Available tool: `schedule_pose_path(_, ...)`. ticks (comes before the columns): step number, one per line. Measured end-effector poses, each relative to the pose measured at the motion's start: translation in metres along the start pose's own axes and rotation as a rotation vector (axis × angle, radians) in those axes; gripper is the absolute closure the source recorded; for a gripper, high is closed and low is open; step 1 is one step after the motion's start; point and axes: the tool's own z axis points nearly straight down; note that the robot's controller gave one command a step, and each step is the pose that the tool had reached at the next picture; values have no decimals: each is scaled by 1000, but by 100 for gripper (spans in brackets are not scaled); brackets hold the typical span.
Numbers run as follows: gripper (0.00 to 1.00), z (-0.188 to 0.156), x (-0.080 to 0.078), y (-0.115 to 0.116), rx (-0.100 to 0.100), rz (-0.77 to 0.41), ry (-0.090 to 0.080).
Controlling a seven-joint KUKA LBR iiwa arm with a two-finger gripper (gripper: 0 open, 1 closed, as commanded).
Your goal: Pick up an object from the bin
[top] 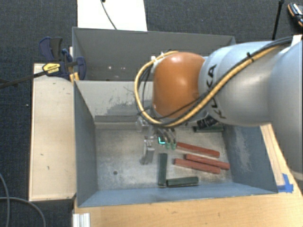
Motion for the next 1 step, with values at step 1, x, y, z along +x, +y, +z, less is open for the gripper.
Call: schedule_pose_path(1,0,-4,-2,-1,-1,5,-7)
